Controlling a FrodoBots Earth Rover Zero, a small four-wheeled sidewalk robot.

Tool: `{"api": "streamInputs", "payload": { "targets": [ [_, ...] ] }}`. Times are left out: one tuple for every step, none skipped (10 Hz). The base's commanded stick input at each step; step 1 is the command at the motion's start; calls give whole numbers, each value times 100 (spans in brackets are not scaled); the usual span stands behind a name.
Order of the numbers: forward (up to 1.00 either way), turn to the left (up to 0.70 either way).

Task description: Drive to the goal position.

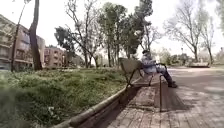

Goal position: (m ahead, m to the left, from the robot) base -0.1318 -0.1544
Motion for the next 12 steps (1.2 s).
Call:
{"api": "streamInputs", "payload": {
  "targets": [
    [0, -45],
    [0, -45],
    [0, -45],
    [0, -45],
    [0, -45],
    [0, -45],
    [0, -45],
    [0, -45],
    [0, -45],
    [0, -45],
    [0, -45],
    [0, -45]
  ]
}}
